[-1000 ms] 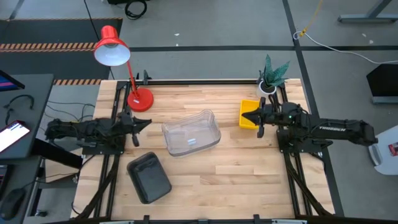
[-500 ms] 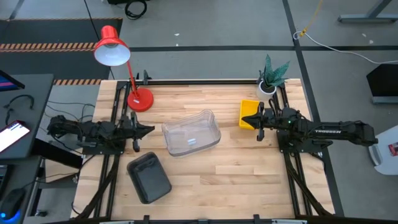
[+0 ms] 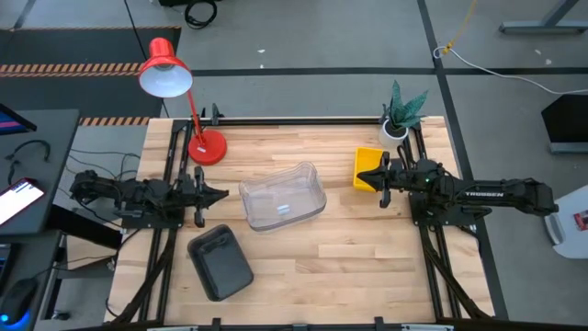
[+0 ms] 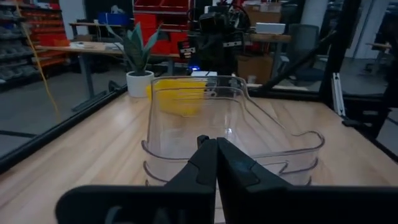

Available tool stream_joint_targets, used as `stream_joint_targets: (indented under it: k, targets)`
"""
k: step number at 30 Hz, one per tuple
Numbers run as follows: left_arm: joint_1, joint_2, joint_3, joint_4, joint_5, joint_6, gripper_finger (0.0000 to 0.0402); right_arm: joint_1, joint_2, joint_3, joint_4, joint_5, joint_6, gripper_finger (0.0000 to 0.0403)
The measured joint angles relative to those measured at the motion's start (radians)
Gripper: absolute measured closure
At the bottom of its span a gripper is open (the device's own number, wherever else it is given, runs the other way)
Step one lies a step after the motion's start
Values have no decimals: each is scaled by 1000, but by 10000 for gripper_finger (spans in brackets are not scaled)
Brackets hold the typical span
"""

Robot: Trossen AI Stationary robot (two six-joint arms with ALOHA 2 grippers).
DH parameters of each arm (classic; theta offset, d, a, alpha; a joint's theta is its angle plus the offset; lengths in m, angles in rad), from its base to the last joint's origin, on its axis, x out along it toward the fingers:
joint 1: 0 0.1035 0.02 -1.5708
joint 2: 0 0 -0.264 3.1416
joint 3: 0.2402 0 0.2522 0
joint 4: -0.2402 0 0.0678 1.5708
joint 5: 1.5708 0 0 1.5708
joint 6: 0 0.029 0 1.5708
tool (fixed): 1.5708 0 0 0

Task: Stack baskets by color
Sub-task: Return to Home Position

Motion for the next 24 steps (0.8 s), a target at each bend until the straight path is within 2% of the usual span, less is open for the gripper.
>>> stream_joint_targets:
  k: [2,5,7,11,18,24]
  targets:
    - [0,0,-3,18,-9,15,397,0,0,0,0,0,34,384]
    - [0,0,-40,163,-7,43,397,0,0,0,0,0,89,383]
    - [0,3,-43,185,9,66,395,0,0,0,1,0,117,383]
    - [0,6,-43,175,9,59,391,0,0,0,1,0,133,383]
    - [0,7,-43,145,9,-90,384,0,0,0,1,0,129,382]
    - [0,7,-43,145,9,-90,390,0,0,0,1,-1,127,383]
